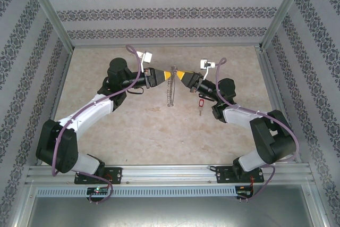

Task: Put the keys on the keyring

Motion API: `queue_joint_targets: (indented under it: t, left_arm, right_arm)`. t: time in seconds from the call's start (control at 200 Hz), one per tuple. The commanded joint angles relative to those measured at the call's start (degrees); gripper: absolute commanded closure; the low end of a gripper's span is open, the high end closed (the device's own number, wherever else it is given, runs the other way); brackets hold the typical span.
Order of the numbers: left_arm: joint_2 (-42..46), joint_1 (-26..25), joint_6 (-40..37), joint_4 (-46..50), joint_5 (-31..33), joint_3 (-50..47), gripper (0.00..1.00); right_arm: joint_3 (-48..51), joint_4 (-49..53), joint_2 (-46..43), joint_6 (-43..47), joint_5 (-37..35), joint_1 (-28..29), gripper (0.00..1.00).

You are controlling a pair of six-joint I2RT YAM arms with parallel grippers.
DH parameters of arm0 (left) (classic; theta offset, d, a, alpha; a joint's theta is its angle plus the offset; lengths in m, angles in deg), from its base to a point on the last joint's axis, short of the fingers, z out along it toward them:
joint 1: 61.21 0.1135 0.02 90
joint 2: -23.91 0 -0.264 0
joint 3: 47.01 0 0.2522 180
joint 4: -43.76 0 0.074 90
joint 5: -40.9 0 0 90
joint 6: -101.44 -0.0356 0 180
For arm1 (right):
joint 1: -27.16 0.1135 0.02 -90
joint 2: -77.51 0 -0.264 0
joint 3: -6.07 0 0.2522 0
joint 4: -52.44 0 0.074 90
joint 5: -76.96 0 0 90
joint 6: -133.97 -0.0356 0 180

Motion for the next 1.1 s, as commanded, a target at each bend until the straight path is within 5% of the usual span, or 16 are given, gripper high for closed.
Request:
queue_joint_targets:
  t: [0.0, 1.094]
  left_arm:
    - [-1.0, -0.5, 1.2, -4.6, -0.7, -0.4, 0.74]
    - [-4.2, -1.9, 1.0, -5.2, 1.0, 1.8, 0.69]
  right_arm:
    - [-1.9, -6.0, -0.2, -1.1, -0.7, 0.0, 1.0]
    - [-1.4, -6.0, -0.2, -1.5, 0.5, 0.6, 1.0]
